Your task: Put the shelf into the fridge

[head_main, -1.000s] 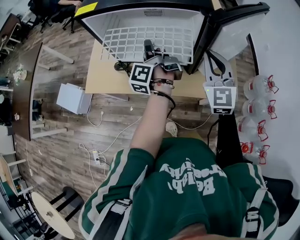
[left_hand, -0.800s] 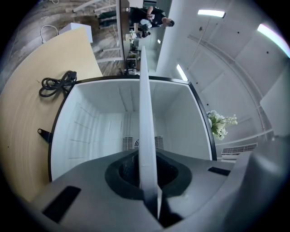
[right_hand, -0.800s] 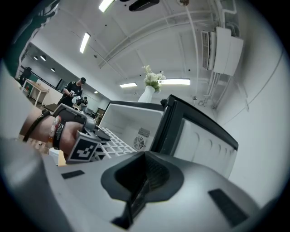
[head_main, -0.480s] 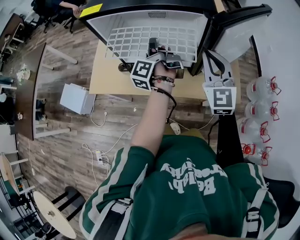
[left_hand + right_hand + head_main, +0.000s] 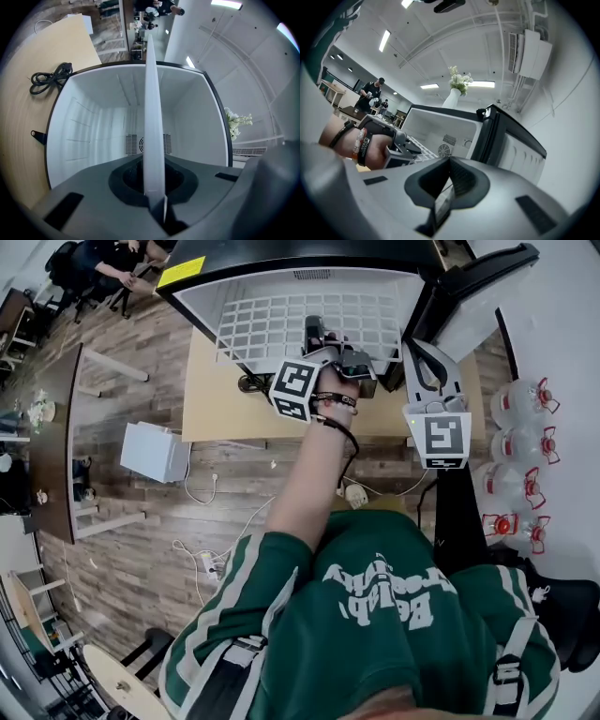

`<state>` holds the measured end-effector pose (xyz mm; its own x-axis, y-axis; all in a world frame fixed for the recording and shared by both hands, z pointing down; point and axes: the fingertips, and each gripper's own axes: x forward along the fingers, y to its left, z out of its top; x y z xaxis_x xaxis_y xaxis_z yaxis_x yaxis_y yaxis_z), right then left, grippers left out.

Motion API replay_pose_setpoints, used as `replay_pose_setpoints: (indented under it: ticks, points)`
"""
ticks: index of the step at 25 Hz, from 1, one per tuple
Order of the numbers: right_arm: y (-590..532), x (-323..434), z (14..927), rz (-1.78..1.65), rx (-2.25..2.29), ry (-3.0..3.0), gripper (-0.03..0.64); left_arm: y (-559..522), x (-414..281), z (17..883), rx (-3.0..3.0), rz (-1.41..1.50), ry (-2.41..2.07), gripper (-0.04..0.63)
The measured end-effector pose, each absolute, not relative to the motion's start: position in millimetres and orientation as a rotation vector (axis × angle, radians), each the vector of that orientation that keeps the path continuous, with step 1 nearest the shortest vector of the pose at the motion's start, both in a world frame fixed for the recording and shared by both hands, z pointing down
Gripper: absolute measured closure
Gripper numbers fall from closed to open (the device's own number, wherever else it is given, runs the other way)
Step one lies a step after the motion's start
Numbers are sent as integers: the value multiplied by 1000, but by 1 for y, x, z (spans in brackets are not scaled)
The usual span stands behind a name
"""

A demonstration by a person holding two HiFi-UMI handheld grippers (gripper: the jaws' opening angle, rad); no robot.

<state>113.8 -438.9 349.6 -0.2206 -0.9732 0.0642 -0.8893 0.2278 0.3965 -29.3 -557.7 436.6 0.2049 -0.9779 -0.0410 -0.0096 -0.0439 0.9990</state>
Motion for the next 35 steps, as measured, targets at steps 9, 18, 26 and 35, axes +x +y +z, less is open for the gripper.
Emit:
replay_pose_setpoints:
  ticks: [9, 18, 26, 35]
  points:
    - [-441, 115, 360, -348, 1781, -2142, 614, -572, -23, 440, 1354, -1039, -988, 569]
    - [-442, 111, 357, -361, 1825, -2108, 614, -578, -11, 439, 1428, -952, -899, 556]
    - [-457, 103, 356, -367, 1835, -2111, 614, -590, 10, 434, 1553, -816, -761, 555]
    - [-468, 101, 356, -376, 1847, -2111, 614, -609, 21, 431, 1611, -764, -708, 552]
